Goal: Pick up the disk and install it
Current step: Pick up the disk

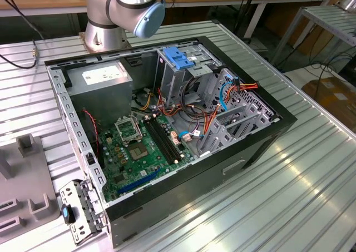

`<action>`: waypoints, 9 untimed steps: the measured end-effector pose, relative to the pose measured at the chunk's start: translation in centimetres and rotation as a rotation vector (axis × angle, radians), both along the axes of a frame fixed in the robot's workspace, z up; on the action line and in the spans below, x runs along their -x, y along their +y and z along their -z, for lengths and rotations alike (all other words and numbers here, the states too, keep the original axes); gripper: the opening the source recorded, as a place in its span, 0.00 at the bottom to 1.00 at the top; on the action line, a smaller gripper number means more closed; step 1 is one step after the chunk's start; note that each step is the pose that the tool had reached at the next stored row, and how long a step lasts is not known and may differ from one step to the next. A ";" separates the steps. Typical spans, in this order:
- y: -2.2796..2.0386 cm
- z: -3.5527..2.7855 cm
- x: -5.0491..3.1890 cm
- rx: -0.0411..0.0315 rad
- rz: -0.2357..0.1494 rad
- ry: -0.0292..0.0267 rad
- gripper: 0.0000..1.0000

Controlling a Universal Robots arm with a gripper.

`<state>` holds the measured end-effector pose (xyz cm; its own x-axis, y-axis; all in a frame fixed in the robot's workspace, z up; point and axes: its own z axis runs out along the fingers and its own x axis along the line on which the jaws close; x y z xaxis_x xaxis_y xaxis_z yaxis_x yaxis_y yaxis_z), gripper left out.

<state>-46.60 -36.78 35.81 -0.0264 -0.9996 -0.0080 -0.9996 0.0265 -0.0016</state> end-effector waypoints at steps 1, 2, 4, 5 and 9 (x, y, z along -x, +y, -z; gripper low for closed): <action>0.00 -0.18 0.00 0.0000 0.000 0.0000 0.37; 0.00 -1.02 0.00 0.0000 0.000 0.0002 0.37; 0.00 -2.52 0.00 -0.0003 0.000 -0.0002 0.37; 0.00 -2.67 0.00 -0.0002 0.000 0.0000 0.37; 0.00 -2.96 0.00 -0.0002 0.000 0.0001 0.37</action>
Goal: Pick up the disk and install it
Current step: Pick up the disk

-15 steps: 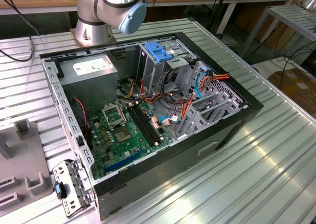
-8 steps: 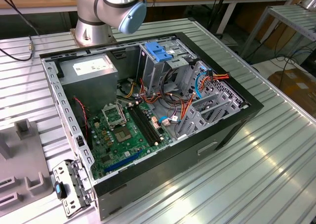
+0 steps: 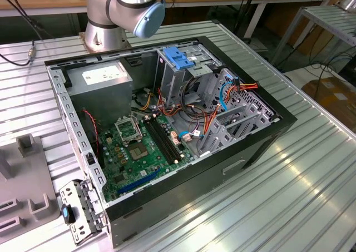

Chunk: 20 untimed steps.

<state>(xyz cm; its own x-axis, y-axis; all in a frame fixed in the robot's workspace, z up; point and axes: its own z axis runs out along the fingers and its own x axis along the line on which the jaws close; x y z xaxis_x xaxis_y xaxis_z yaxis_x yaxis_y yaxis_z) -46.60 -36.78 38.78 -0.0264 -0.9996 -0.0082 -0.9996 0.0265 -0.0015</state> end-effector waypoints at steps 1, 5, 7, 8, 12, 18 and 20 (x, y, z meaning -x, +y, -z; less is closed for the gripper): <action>0.00 -0.06 0.00 0.0000 0.000 0.0000 0.37; 0.00 -0.29 0.00 -0.0001 0.000 -0.0002 0.37; 0.00 -0.44 0.00 -0.0001 0.000 -0.0001 0.37; 0.00 -0.50 0.00 -0.0001 0.000 -0.0001 0.37; 0.00 -0.83 0.00 -0.0001 0.000 -0.0002 0.37; 0.00 -1.24 0.00 0.0000 0.000 0.0000 0.37; 0.00 -1.36 0.00 -0.0001 0.000 -0.0001 0.37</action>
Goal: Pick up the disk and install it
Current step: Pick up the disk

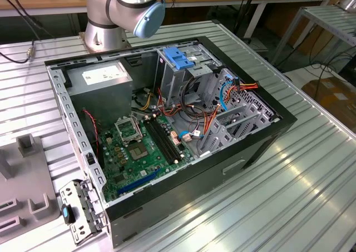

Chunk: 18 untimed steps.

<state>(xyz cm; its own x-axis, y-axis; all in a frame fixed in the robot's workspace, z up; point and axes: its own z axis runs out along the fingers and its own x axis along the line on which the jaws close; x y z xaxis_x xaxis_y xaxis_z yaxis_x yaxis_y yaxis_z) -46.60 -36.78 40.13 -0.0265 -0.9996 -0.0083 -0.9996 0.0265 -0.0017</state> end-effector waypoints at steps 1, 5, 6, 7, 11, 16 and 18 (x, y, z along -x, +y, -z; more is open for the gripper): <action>0.00 -0.09 0.00 0.0000 0.000 0.0000 0.37; 0.00 -0.43 0.00 0.0001 0.000 0.0001 0.37; 0.00 -0.49 0.00 0.0000 0.000 0.0000 0.37; 0.00 -0.55 0.00 0.0000 0.000 0.0001 0.37; 0.00 -0.78 0.00 0.0000 0.000 0.0000 0.37; 0.00 -1.24 0.00 0.0000 0.000 0.0000 0.37; 0.00 -1.36 0.00 0.0000 0.000 0.0000 0.37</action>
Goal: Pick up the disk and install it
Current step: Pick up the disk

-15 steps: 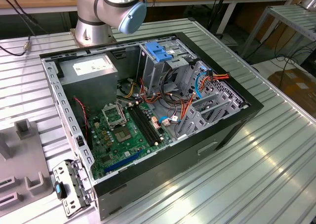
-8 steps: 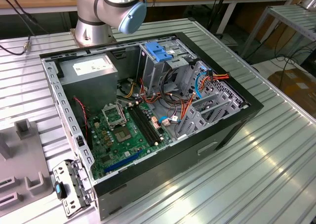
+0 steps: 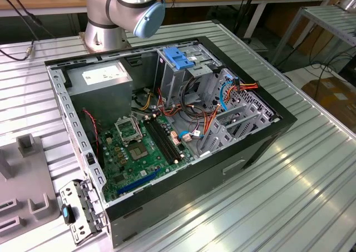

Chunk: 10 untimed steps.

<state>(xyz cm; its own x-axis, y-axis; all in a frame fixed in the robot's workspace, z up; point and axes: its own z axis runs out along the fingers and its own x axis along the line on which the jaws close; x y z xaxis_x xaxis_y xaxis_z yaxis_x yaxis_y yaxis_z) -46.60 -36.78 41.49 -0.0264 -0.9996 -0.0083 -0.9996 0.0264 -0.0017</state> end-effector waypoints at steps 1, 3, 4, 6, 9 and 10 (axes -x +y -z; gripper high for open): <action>0.00 -0.05 0.00 0.0000 0.000 0.0001 0.37; 0.00 -0.21 0.00 0.0000 0.000 0.0001 0.37; 0.00 -0.30 0.00 0.0001 0.000 0.0001 0.37; 0.00 -0.48 0.00 0.0000 0.000 -0.0001 0.37; 0.00 -0.90 0.00 0.0001 0.000 0.0001 0.37; 0.00 -0.98 0.00 0.0000 0.000 0.0001 0.37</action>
<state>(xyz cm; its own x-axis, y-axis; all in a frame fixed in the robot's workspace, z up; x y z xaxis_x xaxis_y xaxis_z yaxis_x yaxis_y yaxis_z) -46.60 -36.78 42.47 -0.0264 -0.9996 -0.0082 -0.9996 0.0265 -0.0015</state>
